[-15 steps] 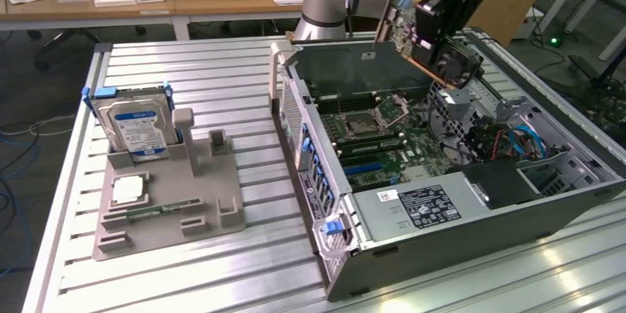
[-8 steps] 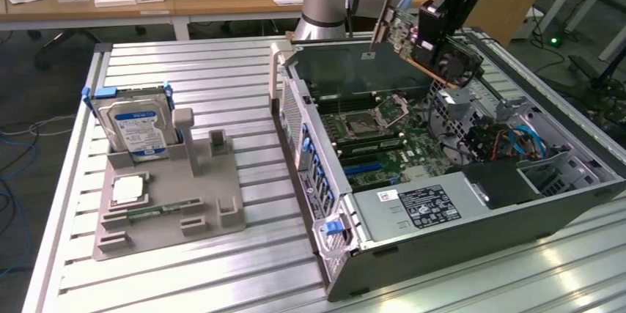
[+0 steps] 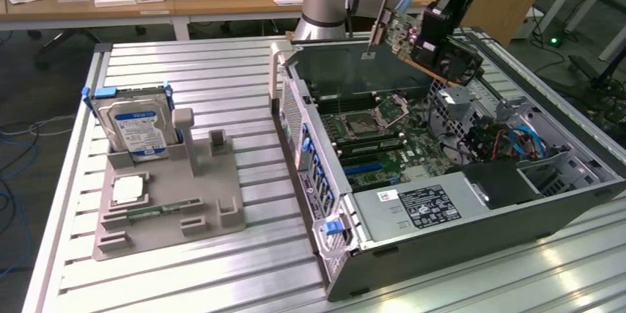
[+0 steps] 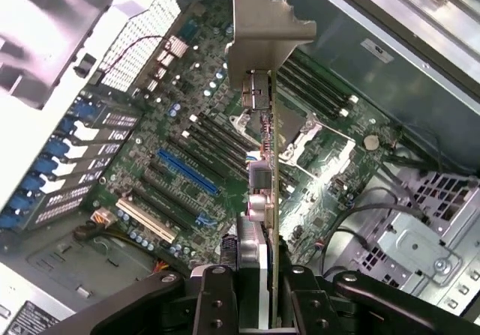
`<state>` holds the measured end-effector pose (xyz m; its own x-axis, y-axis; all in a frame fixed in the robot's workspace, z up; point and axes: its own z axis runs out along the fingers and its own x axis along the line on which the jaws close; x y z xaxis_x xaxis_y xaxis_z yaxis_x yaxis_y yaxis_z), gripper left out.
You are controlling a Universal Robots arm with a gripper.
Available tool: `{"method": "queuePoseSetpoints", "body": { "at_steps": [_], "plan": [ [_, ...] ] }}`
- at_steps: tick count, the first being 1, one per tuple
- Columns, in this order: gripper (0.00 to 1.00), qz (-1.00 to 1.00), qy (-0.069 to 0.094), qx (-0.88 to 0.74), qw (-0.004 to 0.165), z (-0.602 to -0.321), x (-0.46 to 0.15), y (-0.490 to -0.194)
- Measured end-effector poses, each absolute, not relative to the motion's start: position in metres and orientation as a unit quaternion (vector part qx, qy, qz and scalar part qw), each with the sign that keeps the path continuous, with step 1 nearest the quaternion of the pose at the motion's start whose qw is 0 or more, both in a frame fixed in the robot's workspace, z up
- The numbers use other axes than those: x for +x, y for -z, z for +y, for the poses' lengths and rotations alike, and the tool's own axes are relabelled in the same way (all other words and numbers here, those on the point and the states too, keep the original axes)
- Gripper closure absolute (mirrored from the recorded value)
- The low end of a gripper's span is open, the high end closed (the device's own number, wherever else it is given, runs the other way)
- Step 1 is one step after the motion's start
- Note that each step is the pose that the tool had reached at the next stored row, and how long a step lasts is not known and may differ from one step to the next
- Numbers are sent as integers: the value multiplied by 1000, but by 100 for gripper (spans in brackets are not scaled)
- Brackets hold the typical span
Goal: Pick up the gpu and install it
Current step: 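Insert the gpu into the slot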
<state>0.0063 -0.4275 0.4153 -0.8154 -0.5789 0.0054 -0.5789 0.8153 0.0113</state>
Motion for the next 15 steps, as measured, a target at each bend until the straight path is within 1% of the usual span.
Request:
{"method": "queuePoseSetpoints", "body": {
  "at_steps": [15],
  "plan": [
    [72, -918, 4, 397, 5, -428, 6, -415]
  ]
}}
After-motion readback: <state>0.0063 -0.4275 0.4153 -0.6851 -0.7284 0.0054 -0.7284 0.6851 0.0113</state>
